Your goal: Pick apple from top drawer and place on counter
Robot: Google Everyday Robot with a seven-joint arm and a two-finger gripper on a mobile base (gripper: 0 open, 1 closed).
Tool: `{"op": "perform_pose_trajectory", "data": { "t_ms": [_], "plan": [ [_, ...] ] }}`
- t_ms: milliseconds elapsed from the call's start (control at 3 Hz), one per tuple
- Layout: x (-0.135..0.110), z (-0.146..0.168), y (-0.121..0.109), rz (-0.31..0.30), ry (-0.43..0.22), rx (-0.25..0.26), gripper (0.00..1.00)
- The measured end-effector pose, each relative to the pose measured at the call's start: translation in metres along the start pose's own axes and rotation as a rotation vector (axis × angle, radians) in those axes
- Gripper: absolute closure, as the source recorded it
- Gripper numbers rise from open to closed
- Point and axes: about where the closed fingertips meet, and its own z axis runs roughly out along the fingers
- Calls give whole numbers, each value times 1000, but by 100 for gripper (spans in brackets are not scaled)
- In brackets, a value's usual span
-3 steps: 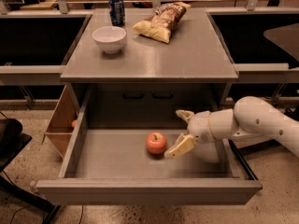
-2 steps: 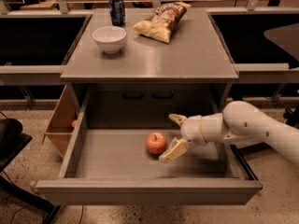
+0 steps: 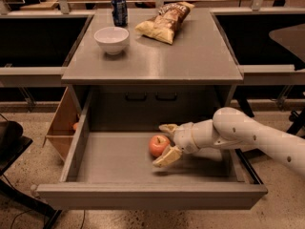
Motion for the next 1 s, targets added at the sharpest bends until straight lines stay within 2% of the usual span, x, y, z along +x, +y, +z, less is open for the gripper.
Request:
{"op": "perform_pose_trajectory", "data": {
  "t_ms": [333,667,1000],
  "plan": [
    [-11,8,2,-24,-22,-14,42],
    [-22,13,2,-44,-14,-20,66],
    [-41,-5,-9,-56,20,-5,89]
  ]
}}
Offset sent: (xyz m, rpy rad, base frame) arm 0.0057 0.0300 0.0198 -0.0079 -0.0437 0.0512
